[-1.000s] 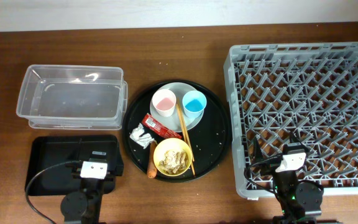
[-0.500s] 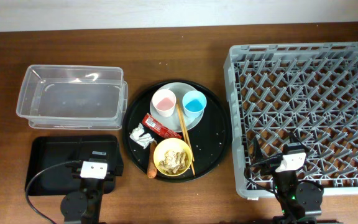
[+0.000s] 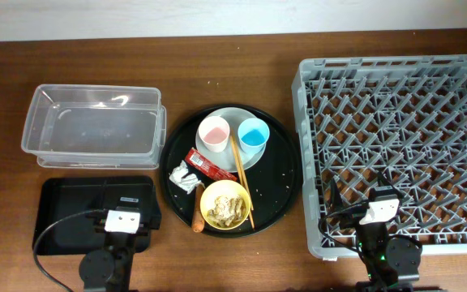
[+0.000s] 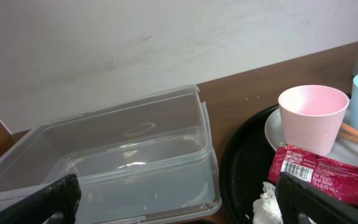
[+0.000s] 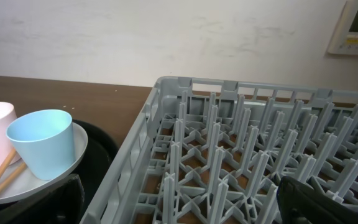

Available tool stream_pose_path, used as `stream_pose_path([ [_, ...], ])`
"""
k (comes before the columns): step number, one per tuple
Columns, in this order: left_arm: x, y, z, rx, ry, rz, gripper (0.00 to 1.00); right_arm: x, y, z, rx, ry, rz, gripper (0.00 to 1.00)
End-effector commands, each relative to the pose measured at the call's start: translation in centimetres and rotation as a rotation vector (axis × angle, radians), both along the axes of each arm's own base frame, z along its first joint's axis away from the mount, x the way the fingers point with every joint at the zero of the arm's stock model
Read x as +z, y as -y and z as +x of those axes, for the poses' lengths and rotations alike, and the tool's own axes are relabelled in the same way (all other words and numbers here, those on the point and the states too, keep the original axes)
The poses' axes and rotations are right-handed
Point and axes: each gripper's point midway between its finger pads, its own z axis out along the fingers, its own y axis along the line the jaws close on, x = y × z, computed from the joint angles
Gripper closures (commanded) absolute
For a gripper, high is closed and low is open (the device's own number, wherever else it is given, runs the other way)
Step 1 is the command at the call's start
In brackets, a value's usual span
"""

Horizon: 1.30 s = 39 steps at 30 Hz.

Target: Sort waste into correct bins and load items into the dishwasher rack

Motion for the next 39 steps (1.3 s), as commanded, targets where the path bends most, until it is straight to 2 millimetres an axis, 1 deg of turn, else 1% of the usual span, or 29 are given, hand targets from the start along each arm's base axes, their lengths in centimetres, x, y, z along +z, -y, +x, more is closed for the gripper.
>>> stream_pose_path([
  [1,-0.2,-0.1,0.0,0.009,-0.002,0.017,0.0,-0.2,0.0,0.0,0.0,-0.002,-0.006,0.02],
  [6,-0.2,-0.1,0.0,0.009,-0.002,0.017,0.01,-0.2,0.0,0.0,0.0,-0.002,-0.006,0.01],
  [7,-0.2,0.4,0.0,-0.024,0.0,0.013,0.01,-0.2,0.0,0.0,0.0,-0.002,-0.006,0.02],
  [8,0.0,1.5,-0.1,-0.085,0.004,-0.04,0.01,-0.2,0.0,0.0,0.0,-0.002,-0.006,0.02],
  [9,0.2,2.2,-0.2,-0.123,0.004,-0.081,0.01,-0.2,0.0,0.0,0.0,-0.002,-0.006,0.02],
  [10,0.3,2.8,-0.3,-0.159,0.008,-0.083,0.01,-0.2,0.0,0.0,0.0,-0.002,-0.006,0.02],
  [12,0.5,3.2,-0.4,-0.183,0.015,-0.084,0.01,-0.2,0.0,0.0,0.0,-0.002,-0.006,0.02],
  [14,1.5,5.0,-1.0,-0.293,0.038,-0.086,0.01,-0.2,0.0,0.0,0.0,-0.002,-0.006,0.02],
  [15,2.4,5.7,-1.4,-0.336,0.045,-0.121,0.01,-0.2,0.0,0.0,0.0,-0.002,-0.006,0.02],
  [17,3.8,6.0,-1.9,-0.349,0.026,-0.24,0.01,-0.2,0.0,0.0,0.0,-0.002,-0.006,0.01],
  [18,5.2,6.8,-2.8,-0.397,0.008,-0.269,0.01,-0.2,0.0,0.0,0.0,-0.002,-0.006,0.02],
  [19,6.1,6.9,-3.3,-0.405,0.004,-0.269,0.0,-0.2,0.0,0.0,0.0,-0.002,-0.006,0.02],
  [20,7.8,6.9,-4.0,-0.405,0.0,-0.27,0.01,-0.2,0.0,0.0,0.0,-0.002,-0.006,0.02],
  [21,9.1,7.0,-4.5,-0.404,-0.004,-0.27,0.01,-0.2,0.0,0.0,0.0,-0.002,-0.006,0.02],
  [22,11.2,7.0,-5.1,-0.403,-0.014,-0.272,0.01,-0.2,0.0,0.0,0.0,-0.002,-0.006,0.02],
  [23,13.0,7.0,-5.2,-0.399,-0.04,-0.278,0.01,-0.2,0.0,0.0,0.0,-0.002,-0.006,0.02],
  [26,17.1,7.0,-4.6,-0.381,-0.171,-0.307,0.01,-0.2,0.0,0.0,0.0,-0.002,-0.006,0.02],
  [27,18.6,7.0,-4.0,-0.367,-0.264,-0.323,0.01,-0.2,0.0,0.0,0.0,-0.002,-0.006,0.02],
  [28,19.6,6.9,-3.4,-0.355,-0.347,-0.337,0.01,-0.2,0.0,0.0,0.0,-0.002,-0.006,0.02],
  [29,20.2,6.9,-2.6,-0.333,-0.48,-0.364,0.01,-0.2,0.0,0.0,0.0,-0.002,-0.006,0.02],
  [30,20.3,6.9,-2.0,-0.315,-0.586,-0.386,0.01,-0.2,0.0,0.0,0.0,-0.002,-0.006,0.02],
  [31,20.3,7.1,-1.6,-0.317,-0.644,-0.402,0.01,-0.2,0.0,0.0,0.0,-0.002,-0.006,0.02],
  [32,20.3,7.9,-1.2,-0.355,-0.723,-0.437,0.01,-0.2,0.0,0.0,0.0,-0.002,-0.006,0.02],
  [33,18.7,8.7,-0.2,-0.38,-0.857,-0.491,0.01,-0.2,0.0,0.0,0.0,-0.002,-0.006,0.02],
  [34,17.7,8.7,0.6,-0.371,-0.9,-0.501,0.01,-0.2,0.0,0.0,0.0,-0.002,-0.006,0.02],
  [35,17.4,8.7,0.9,-0.367,-0.916,-0.506,0.08,-0.2,0.0,0.0,0.0,-0.002,-0.006,0.02],
  [37,16.2,8.7,1.8,-0.356,-0.964,-0.518,0.42,-0.2,0.0,0.0,0.0,-0.002,-0.006,0.02],
  [38,15.4,8.7,2.1,-0.335,-1.0,-0.539,0.54,-0.2,0.0,0.0,0.0,-0.002,-0.006,0.02],
  [39,14.3,8.2,2.2,-0.257,-1.05,-0.559,0.63,-0.2,0.0,0.0,0.0,-0.002,-0.006,0.02],
])
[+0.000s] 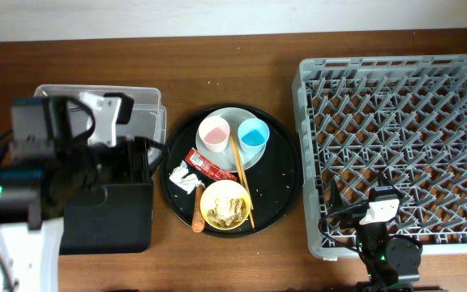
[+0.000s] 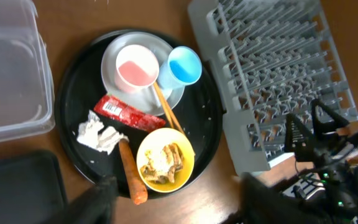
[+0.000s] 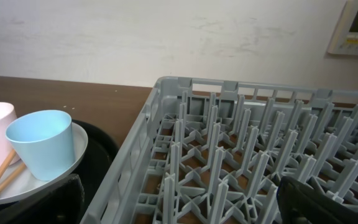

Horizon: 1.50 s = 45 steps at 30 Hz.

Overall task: Sort waste into correct bins and load items into the dishwasher rack
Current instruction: 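Move the left gripper over the black tray and grasp the carrot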

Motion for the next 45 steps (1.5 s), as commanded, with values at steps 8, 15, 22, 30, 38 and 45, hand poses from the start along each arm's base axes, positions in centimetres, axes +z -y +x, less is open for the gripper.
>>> stream_pose_path([
  [8,-7.9,-1.2,0.4,0.384,-0.274,0.261,0.72,-0.2,0.0,0.0,-0.001,-0.003,-0.006,0.02],
  [15,-15.1,1.0,-1.7,0.269,-0.429,0.363,0.71,-0.2,0.0,0.0,-0.001,-0.003,-0.006,0.02],
  [22,-20.7,2.5,-3.3,0.19,-0.576,0.416,0.71,-0.2,0.0,0.0,-0.001,-0.003,-0.006,0.02],
  [30,-26.0,4.2,-6.2,0.077,-0.67,0.521,0.66,-0.2,0.0,0.0,-0.001,-0.003,-0.006,0.02],
  [38,-29.0,3.9,-6.1,0.081,-0.639,0.538,0.57,-0.2,0.0,0.0,-0.001,-0.003,-0.006,0.02],
  [45,-29.9,4.3,-5.4,0.084,-0.597,0.511,0.55,-0.2,0.0,0.0,-0.001,-0.003,-0.006,0.02],
])
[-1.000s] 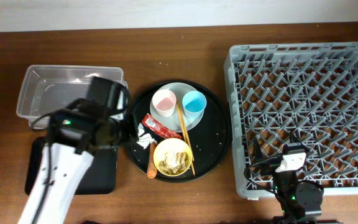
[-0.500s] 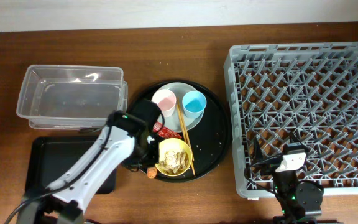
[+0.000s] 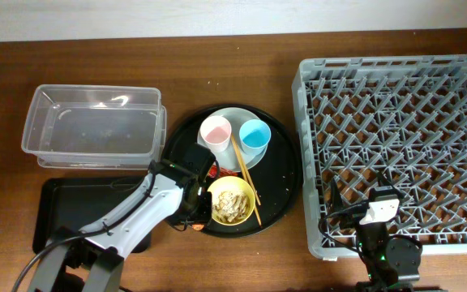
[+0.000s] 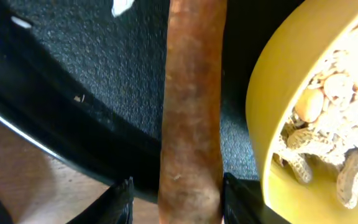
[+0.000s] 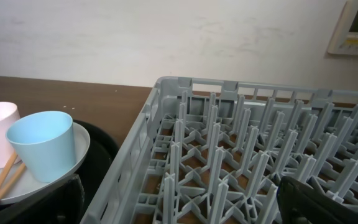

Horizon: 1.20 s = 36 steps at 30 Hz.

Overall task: Sort waste into correct bins and load items into the dishwasher rack
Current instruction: 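Move the left gripper over the black tray and grasp the carrot, then carry the carrot left and drop it onto the black tray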

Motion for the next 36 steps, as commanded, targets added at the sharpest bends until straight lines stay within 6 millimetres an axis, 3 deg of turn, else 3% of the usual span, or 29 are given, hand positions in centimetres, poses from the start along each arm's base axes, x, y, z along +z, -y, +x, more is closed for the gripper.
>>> stream_pose_path([
  [1,-0.5,-0.3,-0.1,0.006,0.002,0.019,0.55,-0.2,0.0,0.0,-0.001,-0.003,-0.006,0.02],
  [7,-0.5,-0.3,-0.1,0.006,0.003,0.015,0.56,-0.2,0.0,0.0,-0.001,-0.003,-0.006,0.01],
  [14,-0.5,0.6,-0.2,-0.019,0.009,-0.006,0.66,-0.2,0.0,0.0,-0.001,-0.003,-0.006,0.02],
  [20,-0.5,0.4,-0.3,-0.027,0.005,0.004,0.86,-0.2,0.0,0.0,-0.001,-0.003,-0.006,0.02],
  [23,-0.1,0.4,-0.3,-0.027,-0.002,0.009,0.91,-0.2,0.0,0.0,-0.001,-0.004,-0.006,0.02],
  [32,8.1,1.0,3.2,-0.024,0.065,0.049,1.0,-0.2,0.0,0.0,-0.001,-0.004,-0.006,0.02],
  [36,10.1,-1.4,3.2,0.09,0.037,0.078,1.0,-0.2,0.0,0.0,-0.001,-0.003,-0.006,0.02],
])
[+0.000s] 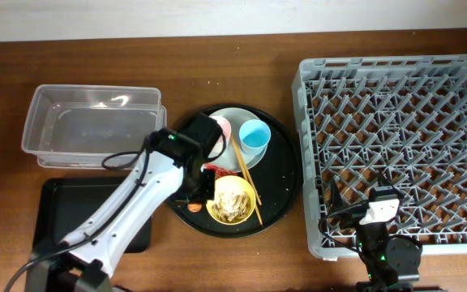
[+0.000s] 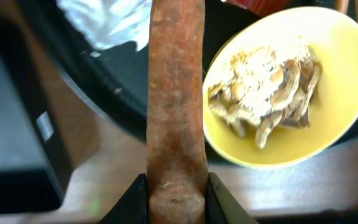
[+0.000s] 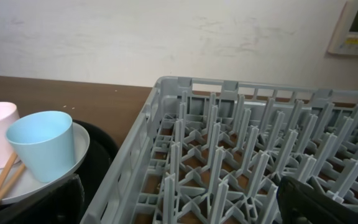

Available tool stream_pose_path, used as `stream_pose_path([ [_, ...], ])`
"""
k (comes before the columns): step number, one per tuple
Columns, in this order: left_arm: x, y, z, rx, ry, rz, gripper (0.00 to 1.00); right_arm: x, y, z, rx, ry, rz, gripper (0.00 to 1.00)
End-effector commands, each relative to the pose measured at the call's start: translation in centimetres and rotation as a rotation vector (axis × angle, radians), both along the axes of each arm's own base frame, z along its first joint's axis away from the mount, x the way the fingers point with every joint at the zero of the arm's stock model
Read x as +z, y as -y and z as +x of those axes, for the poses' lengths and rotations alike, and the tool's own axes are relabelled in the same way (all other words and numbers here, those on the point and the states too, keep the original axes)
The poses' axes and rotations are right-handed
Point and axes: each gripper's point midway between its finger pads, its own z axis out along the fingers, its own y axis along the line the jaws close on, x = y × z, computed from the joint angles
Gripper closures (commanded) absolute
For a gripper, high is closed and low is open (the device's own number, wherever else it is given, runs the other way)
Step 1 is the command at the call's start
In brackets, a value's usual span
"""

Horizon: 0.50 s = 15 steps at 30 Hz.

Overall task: Sort waste into correct bins and load items into the dishwasher rack
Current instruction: 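Carry the carrot left and drop it onto the black tray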

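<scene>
An orange-brown carrot (image 2: 176,93) is held lengthwise in my left gripper (image 2: 176,200), which is shut on its near end. It hangs over the front-left rim of the round black tray (image 1: 278,191), beside the yellow bowl of food scraps (image 1: 232,199). In the overhead view only the carrot's tip (image 1: 193,207) shows below my left gripper (image 1: 202,183). A crumpled napkin (image 2: 114,22) lies on the tray just past it. My right gripper (image 3: 179,208) stands open and empty at the front of the grey dishwasher rack (image 1: 396,138).
The tray also holds a white plate (image 1: 235,154) with a pink cup (image 1: 221,128), a blue cup (image 1: 254,134) and chopsticks (image 1: 246,174). A clear plastic bin (image 1: 96,126) stands at the back left. A black bin (image 1: 63,207) sits at the front left, under my arm.
My left gripper was open around the carrot lying on the tray. Now it is shut on the carrot and holds it raised, with the tray rim, table and black bin below. The right arm is unchanged.
Both arms rested at the table's front edge, the carrot lying at the tray's front left. Then my left arm stood high over the left side, looking down on the tray. Then its open fingers straddled the carrot. Now the carrot is gripped and lifted.
</scene>
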Motion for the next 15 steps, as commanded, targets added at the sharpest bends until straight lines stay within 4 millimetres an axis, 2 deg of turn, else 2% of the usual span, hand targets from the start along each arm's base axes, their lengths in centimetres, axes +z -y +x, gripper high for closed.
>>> stream_pose_path([
  [1,1.5,-2.8,0.7,0.135,0.012,0.031,1.0,-0.2,0.0,0.0,0.0,-0.004,-0.006,0.02],
  [5,2.7,-7.0,0.7,0.339,0.005,0.044,0.99,-0.2,0.0,0.0,0.0,-0.004,-0.006,0.02],
  [7,3.6,-10.1,0.7,0.498,0.037,0.077,1.0,-0.2,0.0,0.0,0.0,-0.004,-0.006,0.02],
  [8,4.2,-11.9,0.3,0.584,0.058,0.108,1.0,-0.2,0.0,0.0,0.0,-0.004,-0.006,0.02],
  [11,5.3,-15.9,-0.9,0.759,0.128,0.18,1.0,-0.2,0.0,0.0,0.0,-0.004,-0.006,0.02],
  [15,5.3,-19.4,-3.4,0.899,0.202,0.24,1.0,-0.2,0.0,0.0,0.0,-0.004,-0.006,0.02],
])
